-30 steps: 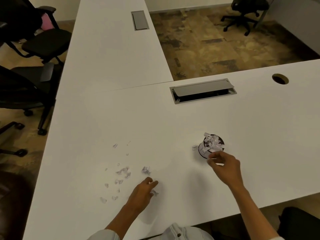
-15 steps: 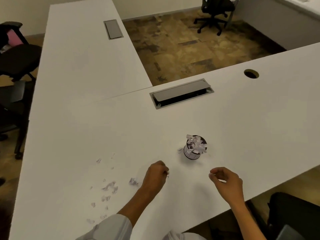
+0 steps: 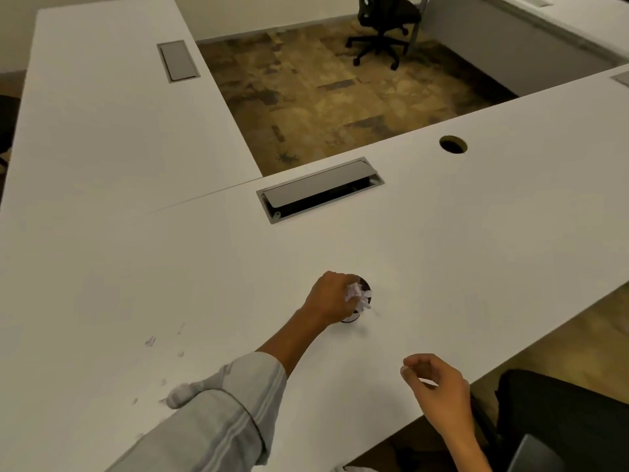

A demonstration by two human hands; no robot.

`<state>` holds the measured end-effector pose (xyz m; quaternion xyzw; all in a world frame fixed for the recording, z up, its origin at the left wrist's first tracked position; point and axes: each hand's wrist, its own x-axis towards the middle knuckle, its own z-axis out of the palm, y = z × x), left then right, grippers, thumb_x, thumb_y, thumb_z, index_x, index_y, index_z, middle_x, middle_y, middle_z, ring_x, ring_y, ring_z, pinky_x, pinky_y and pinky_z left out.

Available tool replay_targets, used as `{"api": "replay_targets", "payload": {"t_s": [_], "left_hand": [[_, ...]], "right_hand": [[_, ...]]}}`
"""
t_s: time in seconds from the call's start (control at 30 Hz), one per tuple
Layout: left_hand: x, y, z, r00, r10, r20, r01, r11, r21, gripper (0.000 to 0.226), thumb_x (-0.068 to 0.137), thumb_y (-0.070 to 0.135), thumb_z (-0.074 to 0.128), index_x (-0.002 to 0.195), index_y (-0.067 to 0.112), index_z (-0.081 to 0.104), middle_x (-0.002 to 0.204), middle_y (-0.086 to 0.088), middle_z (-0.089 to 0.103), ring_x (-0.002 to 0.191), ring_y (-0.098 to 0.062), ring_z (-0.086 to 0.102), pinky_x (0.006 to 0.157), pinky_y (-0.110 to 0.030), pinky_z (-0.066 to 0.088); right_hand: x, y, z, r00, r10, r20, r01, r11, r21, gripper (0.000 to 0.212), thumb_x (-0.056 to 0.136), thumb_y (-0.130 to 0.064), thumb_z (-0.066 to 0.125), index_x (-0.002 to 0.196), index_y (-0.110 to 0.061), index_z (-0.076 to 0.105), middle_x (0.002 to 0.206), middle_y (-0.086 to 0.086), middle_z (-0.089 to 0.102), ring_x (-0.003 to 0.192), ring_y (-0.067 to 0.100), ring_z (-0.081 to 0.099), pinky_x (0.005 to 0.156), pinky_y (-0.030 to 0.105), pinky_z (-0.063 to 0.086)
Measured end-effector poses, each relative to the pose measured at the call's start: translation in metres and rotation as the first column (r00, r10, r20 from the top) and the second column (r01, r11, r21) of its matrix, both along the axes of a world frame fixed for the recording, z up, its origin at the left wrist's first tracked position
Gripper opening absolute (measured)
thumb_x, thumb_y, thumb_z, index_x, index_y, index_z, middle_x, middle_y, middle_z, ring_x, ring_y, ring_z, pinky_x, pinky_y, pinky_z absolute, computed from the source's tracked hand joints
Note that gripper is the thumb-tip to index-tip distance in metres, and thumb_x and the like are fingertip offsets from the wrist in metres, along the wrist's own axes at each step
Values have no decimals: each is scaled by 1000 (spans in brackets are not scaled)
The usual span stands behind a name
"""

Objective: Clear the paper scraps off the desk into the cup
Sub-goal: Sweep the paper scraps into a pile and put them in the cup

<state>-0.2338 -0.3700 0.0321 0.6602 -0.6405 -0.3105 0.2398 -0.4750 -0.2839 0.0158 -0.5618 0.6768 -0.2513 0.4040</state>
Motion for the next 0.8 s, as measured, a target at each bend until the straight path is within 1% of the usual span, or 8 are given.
{"api": "replay_targets", "payload": {"t_s": [0.07, 0.17, 0.3, 0.43, 0.57, 0.7, 0.77, 0.8], "left_hand": [[8, 7, 0, 999, 0, -34, -2, 999, -40, 24, 77, 16, 57, 96, 10, 69, 78, -3, 71, 66, -15, 62, 64, -25, 48], [27, 17, 3, 987, 125, -104, -127, 992, -20, 43, 85, 21, 54, 126, 12, 60, 126, -7, 65, 117, -20, 60, 102, -32, 46], [51, 38, 5, 943, 290, -166, -292, 956, 8, 53, 85, 29, 42, 134, 11, 53, 136, -7, 57, 126, -18, 52, 103, -21, 35], [73, 67, -6, 890, 425, -166, -430, 903, 5, 41, 93, 19, 46, 131, 10, 55, 134, -7, 59, 126, -19, 54, 104, -22, 36], [92, 99, -21, 835, 523, -171, -530, 848, 3, 37, 93, 15, 47, 128, 10, 59, 130, -6, 62, 124, -17, 55, 105, -25, 38], [105, 123, -32, 797, 584, -154, -588, 809, 22, 34, 94, 10, 49, 126, 9, 60, 127, -6, 64, 122, -18, 57, 104, -24, 38], [108, 131, -36, 787, 597, -154, -601, 799, 30, 34, 94, 9, 49, 125, 9, 61, 127, -5, 64, 121, -17, 57, 103, -23, 37], [110, 135, -37, 784, 601, -158, -604, 796, 32, 34, 94, 9, 49, 125, 10, 61, 127, -5, 64, 121, -16, 57, 103, -23, 37]], "right_hand": [[7, -5, 0, 1000, 28, 7, -28, 999, -23, 19, 80, -15, 77, 82, -32, 69, 83, -14, 73, 81, 5, 70, 66, 15, 56], [34, -17, 1, 983, 184, -28, -186, 972, -144, 20, 84, -16, 73, 100, -28, 71, 100, -15, 72, 93, -1, 68, 83, 20, 56], [82, -52, -5, 794, 471, -384, -583, 768, -264, 42, 92, -31, 61, 132, -18, 57, 135, -4, 59, 125, 13, 55, 107, 30, 38], [118, -91, -19, 481, 592, -647, -790, 613, -27, 63, 97, -57, 26, 139, -15, 46, 147, 2, 48, 142, 19, 35, 120, 49, 10], [122, -112, -36, 280, 666, -692, -826, 534, 181, 86, 90, -70, 8, 145, -11, 37, 152, 6, 41, 148, 27, 20, 118, 55, -9], [125, -124, -33, 243, 718, -652, -820, 511, 258, 82, 91, -71, 9, 144, -16, 41, 152, 2, 40, 147, 30, 21, 117, 56, -15], [123, -128, -22, 302, 740, -601, -824, 520, 226, 67, 95, -64, 20, 130, -20, 55, 142, 2, 53, 140, 28, 37, 120, 54, -8], [120, -129, -14, 381, 738, -557, -821, 547, 163, 56, 96, -59, 28, 122, -22, 61, 130, 1, 62, 131, 26, 49, 121, 52, 1]]}}
